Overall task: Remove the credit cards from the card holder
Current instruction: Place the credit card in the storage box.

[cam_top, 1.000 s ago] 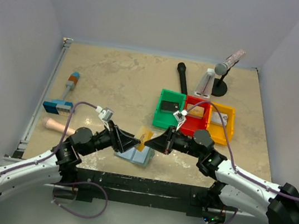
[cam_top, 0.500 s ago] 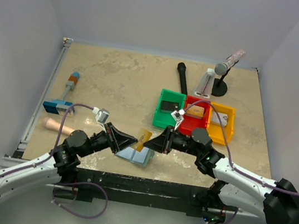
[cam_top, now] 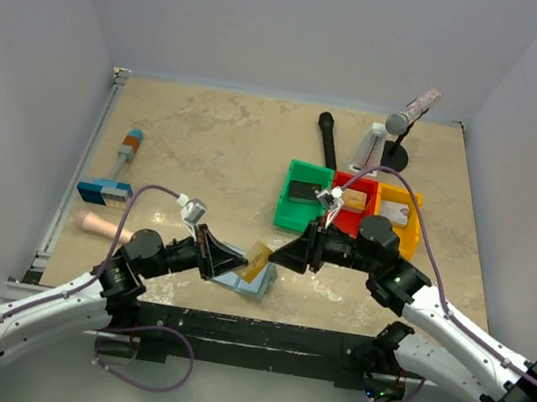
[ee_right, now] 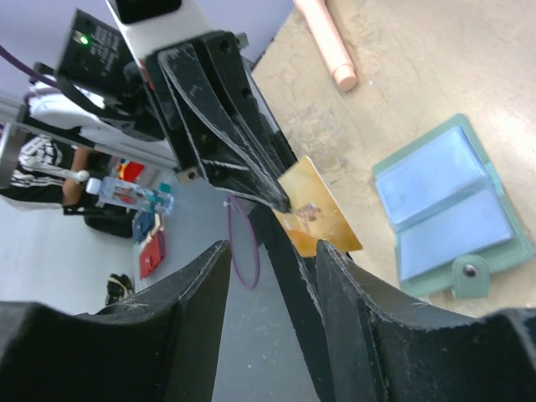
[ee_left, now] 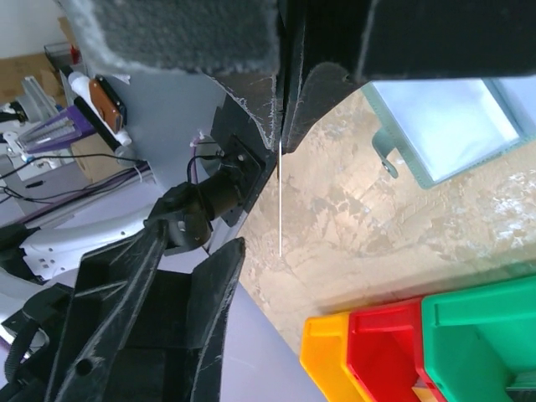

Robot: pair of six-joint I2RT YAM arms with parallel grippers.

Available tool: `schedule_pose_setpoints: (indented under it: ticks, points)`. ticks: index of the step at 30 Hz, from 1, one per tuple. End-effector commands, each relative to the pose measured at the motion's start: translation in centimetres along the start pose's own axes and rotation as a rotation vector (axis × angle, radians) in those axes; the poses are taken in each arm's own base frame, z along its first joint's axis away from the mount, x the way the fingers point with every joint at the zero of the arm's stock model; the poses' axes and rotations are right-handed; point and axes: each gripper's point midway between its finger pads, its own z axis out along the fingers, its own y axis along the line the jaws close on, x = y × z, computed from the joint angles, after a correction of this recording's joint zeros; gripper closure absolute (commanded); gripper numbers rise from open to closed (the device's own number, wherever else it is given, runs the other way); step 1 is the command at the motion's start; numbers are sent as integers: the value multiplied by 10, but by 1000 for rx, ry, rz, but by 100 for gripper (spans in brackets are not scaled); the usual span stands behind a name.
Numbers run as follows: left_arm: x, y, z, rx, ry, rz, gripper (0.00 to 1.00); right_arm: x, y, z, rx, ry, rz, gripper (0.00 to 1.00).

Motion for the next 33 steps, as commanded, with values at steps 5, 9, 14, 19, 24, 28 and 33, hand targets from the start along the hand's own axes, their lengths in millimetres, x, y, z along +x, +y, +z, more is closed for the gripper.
schedule_pose_setpoints:
  ticks: [5,9,14,19,24,28,33]
  points:
    - [-19,-39,-3,157,-1,14,100,16,-15,-17,95,88,-46,47]
    - [-17,-41,-3,168,16,15,100,18,-16,-16,92,99,-60,48]
    - [-14,-44,-2,186,41,14,100,12,-7,-13,47,77,-75,49]
    - [-11,-48,0,220,65,9,100,9,-5,-7,27,81,-70,50]
    - [-12,-48,2,217,64,0,100,10,-5,-3,10,90,-56,53]
    - [-16,-48,4,212,48,4,100,13,-7,-2,2,87,-42,56]
    - [-17,-51,5,222,53,3,100,14,-7,-2,-6,87,-35,65]
